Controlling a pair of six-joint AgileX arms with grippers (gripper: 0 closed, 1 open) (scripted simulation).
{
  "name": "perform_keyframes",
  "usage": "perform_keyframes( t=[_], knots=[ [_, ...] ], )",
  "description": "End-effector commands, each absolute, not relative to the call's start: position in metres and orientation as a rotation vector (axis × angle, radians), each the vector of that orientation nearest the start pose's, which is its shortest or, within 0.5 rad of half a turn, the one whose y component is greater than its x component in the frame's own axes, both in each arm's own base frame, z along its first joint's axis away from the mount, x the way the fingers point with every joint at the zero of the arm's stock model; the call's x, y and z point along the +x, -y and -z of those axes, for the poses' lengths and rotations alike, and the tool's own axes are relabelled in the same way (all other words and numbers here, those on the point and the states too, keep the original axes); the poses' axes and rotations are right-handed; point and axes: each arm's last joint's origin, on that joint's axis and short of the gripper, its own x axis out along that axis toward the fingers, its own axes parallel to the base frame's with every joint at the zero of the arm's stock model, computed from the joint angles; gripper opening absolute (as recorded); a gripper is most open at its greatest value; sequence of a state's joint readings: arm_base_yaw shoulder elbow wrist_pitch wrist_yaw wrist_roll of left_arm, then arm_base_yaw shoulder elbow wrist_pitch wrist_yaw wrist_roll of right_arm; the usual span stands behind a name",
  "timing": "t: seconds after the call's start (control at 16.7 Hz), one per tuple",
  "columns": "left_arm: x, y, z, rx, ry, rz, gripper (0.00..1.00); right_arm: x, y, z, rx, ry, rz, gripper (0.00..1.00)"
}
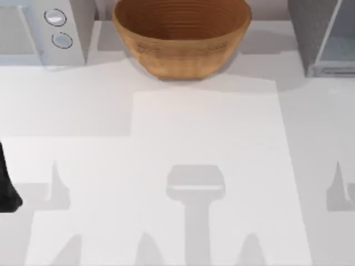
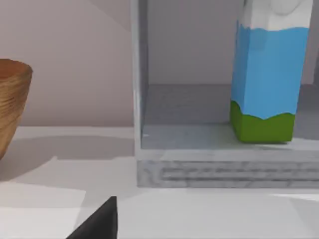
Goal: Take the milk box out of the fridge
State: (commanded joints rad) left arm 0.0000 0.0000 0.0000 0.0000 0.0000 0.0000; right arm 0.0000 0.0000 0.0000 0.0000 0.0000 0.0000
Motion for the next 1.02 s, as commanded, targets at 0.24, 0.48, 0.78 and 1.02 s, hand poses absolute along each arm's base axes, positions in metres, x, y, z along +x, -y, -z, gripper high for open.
perform_keyframes(
  t=[0.24,0.48,0.78,1.02],
  knots=[
    [0.106,0.001,-0.160,0.000,0.000,0.000,1.00,0.107,0.002,-0.163,-0.001,0.006,0.001,1.00],
    [0.106,0.001,-0.160,0.000,0.000,0.000,1.00,0.118,0.008,-0.175,-0.007,0.037,0.006,1.00],
    [0.106,0.001,-0.160,0.000,0.000,0.000,1.00,0.151,0.027,-0.180,-0.014,0.036,0.012,1.00],
    [0.106,0.001,-0.160,0.000,0.000,0.000,1.00,0.179,0.050,-0.163,-0.001,-0.010,0.010,1.00]
  ],
)
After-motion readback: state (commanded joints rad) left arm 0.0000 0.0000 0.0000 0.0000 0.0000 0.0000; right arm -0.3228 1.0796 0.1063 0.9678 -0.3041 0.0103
